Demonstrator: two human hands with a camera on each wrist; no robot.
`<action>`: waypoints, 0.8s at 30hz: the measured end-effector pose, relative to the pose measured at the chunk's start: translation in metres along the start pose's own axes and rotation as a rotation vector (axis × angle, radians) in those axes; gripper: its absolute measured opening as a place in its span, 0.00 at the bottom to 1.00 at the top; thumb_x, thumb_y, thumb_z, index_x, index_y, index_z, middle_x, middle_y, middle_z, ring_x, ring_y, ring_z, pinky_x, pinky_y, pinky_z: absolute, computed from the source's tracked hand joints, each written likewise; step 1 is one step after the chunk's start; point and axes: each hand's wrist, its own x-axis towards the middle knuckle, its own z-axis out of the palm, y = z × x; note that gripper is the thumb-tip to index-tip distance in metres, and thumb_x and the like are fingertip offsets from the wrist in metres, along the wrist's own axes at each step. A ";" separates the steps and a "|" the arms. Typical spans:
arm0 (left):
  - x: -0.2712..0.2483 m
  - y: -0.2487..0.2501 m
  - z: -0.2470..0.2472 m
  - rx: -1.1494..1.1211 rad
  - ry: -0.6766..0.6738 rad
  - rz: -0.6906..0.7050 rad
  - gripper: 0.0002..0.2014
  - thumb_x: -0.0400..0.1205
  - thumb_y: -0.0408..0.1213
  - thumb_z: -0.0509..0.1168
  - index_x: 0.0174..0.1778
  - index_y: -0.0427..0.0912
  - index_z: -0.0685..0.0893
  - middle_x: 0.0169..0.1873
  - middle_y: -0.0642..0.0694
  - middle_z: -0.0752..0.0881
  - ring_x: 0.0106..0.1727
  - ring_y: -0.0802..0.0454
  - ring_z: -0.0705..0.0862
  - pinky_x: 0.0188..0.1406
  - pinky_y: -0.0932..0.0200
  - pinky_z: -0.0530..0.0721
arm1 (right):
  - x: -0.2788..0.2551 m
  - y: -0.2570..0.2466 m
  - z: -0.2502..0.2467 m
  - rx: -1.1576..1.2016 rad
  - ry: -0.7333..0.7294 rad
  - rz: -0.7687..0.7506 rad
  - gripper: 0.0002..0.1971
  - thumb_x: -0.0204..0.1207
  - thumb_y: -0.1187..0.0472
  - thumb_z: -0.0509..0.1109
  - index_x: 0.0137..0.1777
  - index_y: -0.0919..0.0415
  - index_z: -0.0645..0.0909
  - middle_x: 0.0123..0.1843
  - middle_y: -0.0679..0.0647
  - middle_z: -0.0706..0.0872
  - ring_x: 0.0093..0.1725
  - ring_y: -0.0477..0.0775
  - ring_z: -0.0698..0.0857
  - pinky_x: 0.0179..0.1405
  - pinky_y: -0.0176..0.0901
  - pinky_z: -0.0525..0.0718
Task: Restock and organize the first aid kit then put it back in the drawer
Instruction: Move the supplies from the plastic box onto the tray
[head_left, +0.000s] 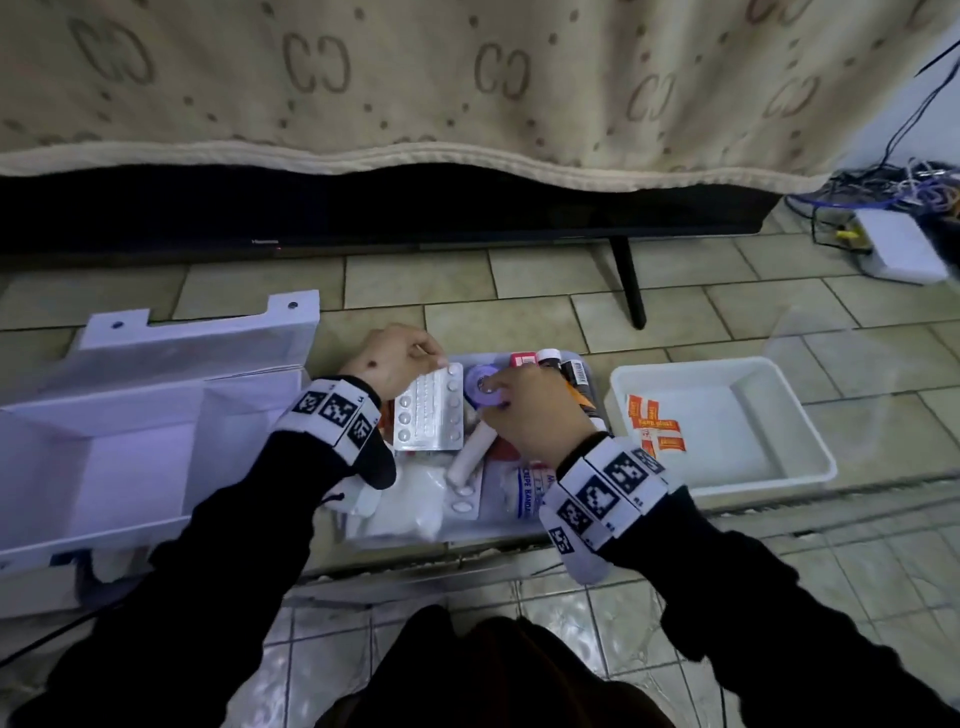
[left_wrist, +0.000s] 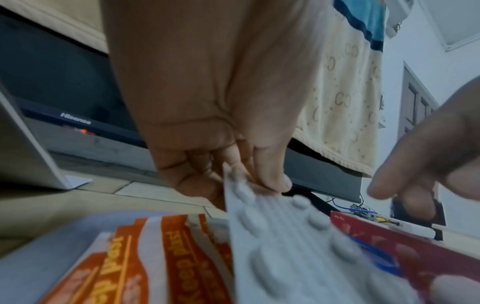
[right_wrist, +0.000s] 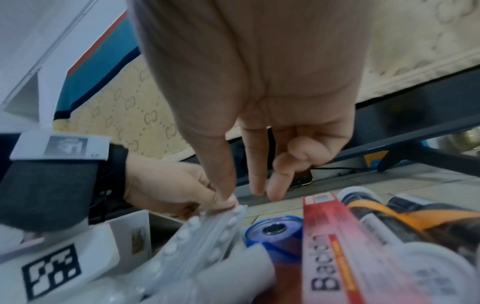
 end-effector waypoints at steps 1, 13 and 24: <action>0.002 -0.001 0.001 0.002 0.003 0.006 0.06 0.79 0.41 0.68 0.47 0.44 0.87 0.53 0.45 0.87 0.53 0.51 0.83 0.54 0.60 0.79 | -0.001 0.003 -0.003 0.034 0.032 0.008 0.12 0.73 0.62 0.66 0.54 0.60 0.86 0.55 0.60 0.87 0.57 0.60 0.83 0.54 0.41 0.78; 0.012 0.000 0.012 0.125 -0.001 -0.007 0.21 0.70 0.36 0.77 0.59 0.43 0.83 0.59 0.46 0.85 0.53 0.54 0.81 0.55 0.60 0.77 | -0.030 0.087 -0.076 0.221 0.389 0.204 0.10 0.77 0.61 0.68 0.56 0.60 0.85 0.53 0.55 0.88 0.43 0.47 0.78 0.40 0.30 0.67; -0.056 0.094 -0.039 0.245 0.042 0.239 0.08 0.74 0.42 0.73 0.46 0.55 0.83 0.40 0.55 0.84 0.39 0.62 0.81 0.40 0.69 0.74 | -0.050 0.159 -0.129 -0.070 0.045 0.278 0.12 0.75 0.63 0.71 0.58 0.61 0.84 0.55 0.57 0.87 0.45 0.47 0.78 0.47 0.32 0.70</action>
